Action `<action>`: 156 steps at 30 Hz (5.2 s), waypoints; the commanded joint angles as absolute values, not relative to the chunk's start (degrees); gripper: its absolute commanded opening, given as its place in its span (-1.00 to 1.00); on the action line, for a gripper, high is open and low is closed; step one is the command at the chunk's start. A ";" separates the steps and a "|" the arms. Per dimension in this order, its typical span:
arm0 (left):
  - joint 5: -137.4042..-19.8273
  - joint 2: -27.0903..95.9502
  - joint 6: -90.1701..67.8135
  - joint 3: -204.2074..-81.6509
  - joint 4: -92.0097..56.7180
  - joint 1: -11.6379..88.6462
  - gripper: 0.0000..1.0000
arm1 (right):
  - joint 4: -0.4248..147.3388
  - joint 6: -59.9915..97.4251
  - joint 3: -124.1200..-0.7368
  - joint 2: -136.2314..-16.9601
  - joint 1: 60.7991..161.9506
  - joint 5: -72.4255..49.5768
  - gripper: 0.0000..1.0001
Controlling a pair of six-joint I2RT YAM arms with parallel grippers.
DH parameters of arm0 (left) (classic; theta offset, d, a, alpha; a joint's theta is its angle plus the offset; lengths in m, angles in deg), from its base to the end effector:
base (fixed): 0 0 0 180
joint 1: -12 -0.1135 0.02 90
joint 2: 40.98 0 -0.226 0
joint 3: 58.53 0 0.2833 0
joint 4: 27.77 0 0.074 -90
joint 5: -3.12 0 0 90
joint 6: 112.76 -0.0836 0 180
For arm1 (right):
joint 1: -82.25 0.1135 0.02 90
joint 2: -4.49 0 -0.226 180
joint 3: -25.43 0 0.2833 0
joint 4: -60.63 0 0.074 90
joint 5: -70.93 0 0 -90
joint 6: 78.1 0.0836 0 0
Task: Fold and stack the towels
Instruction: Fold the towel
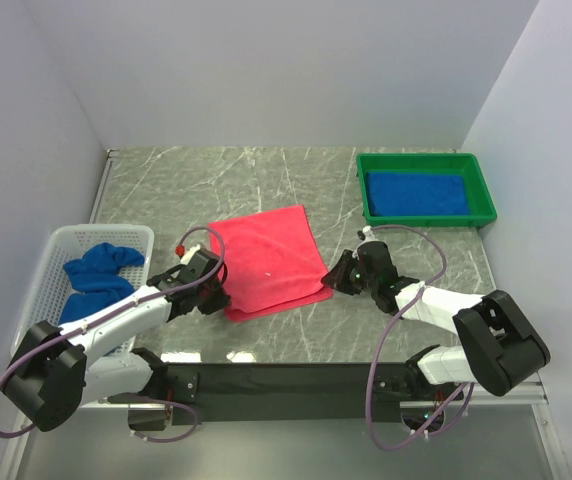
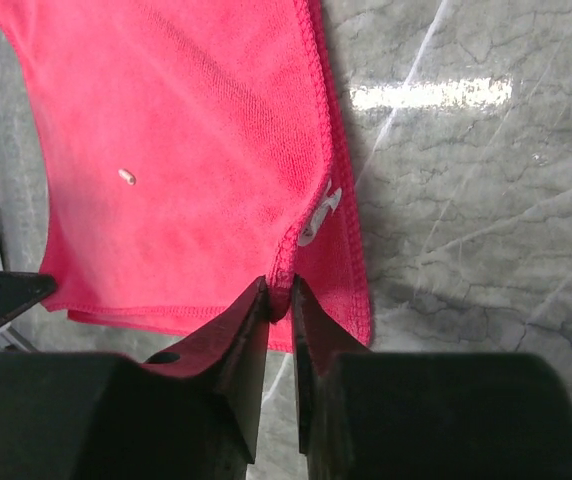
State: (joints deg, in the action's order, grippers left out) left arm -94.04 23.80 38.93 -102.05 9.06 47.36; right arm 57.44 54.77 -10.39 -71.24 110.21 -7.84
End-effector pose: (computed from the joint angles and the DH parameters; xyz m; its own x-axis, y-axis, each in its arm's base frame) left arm 0.2268 -0.1481 0.0820 -0.7865 -0.5130 -0.3438 -0.3627 0.8343 -0.4152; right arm 0.2632 0.1582 0.0575 -0.7937 0.3342 -0.5082 -0.0788 0.7720 0.6307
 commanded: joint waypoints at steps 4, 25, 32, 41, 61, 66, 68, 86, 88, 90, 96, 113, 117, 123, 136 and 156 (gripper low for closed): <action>-95.31 23.97 38.77 -102.84 9.07 47.60 -0.99 | 56.07 54.18 -12.02 -71.01 109.93 -9.40 -0.81; -97.52 18.97 38.85 -110.93 25.59 47.60 -0.99 | 71.54 53.99 -15.90 -59.51 110.28 -8.70 -1.00; -92.24 21.51 39.65 -102.14 18.22 47.69 -0.99 | 69.09 56.99 -10.44 -64.06 110.46 -6.67 -1.00; -91.71 25.38 40.26 -98.18 14.69 47.60 -0.99 | 67.32 57.87 -9.73 -70.84 110.37 -8.08 -1.00; -93.65 17.12 41.05 -104.33 23.83 47.78 -0.99 | 80.15 53.04 -18.35 -62.67 110.37 -14.75 -1.00; -89.87 16.59 42.10 -100.65 21.03 48.39 -0.98 | 79.72 53.65 -15.11 -62.31 110.20 -14.85 -1.00; -89.34 16.77 43.16 -98.81 19.36 49.36 -0.98 | 78.23 54.26 -13.87 -63.18 110.29 -14.50 -1.00; -89.34 20.46 46.58 -94.75 16.53 54.54 -0.63 | 76.99 55.32 -12.46 -68.47 110.29 -16.25 -0.58; -89.95 18.36 47.37 -95.02 18.72 55.33 -0.48 | 77.87 54.97 -12.46 -67.07 110.29 -17.04 -0.25; -90.22 15.56 47.90 -95.37 20.13 55.60 -0.28 | 79.97 54.10 -12.55 -63.99 110.20 -18.88 -0.05; -90.57 8.26 49.49 -98.62 25.59 56.48 0.09 | 83.32 51.37 -13.51 -54.24 111.16 -20.56 0.15; -86.36 24.32 42.46 -104.43 14.26 59.81 -0.69 | 69.88 56.81 -11.32 -66.42 111.25 -12.12 -0.23; -84.68 28.01 43.07 -99.43 11.79 60.08 -0.77 | 69.70 58.04 -9.83 -70.31 109.85 -11.33 -0.25; -85.73 24.95 45.35 -95.81 14.51 59.99 -0.83 | 70.22 59.54 -6.40 -65.92 108.09 -12.03 -0.26; -95.38 14.48 45.37 -107.30 19.88 57.55 -0.14 | 72.95 46.37 -13.41 -56.59 108.26 -9.14 -0.21; -94.35 56.31 28.75 -131.22 2.12 30.46 -0.51 | 54.40 49.87 -56.48 -107.65 107.91 -4.57 -0.18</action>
State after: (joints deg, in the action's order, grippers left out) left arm -93.84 54.59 30.63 -128.25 4.16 31.36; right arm 56.46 47.98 -51.44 -104.33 108.22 -4.78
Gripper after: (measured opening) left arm 0.253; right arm 0.407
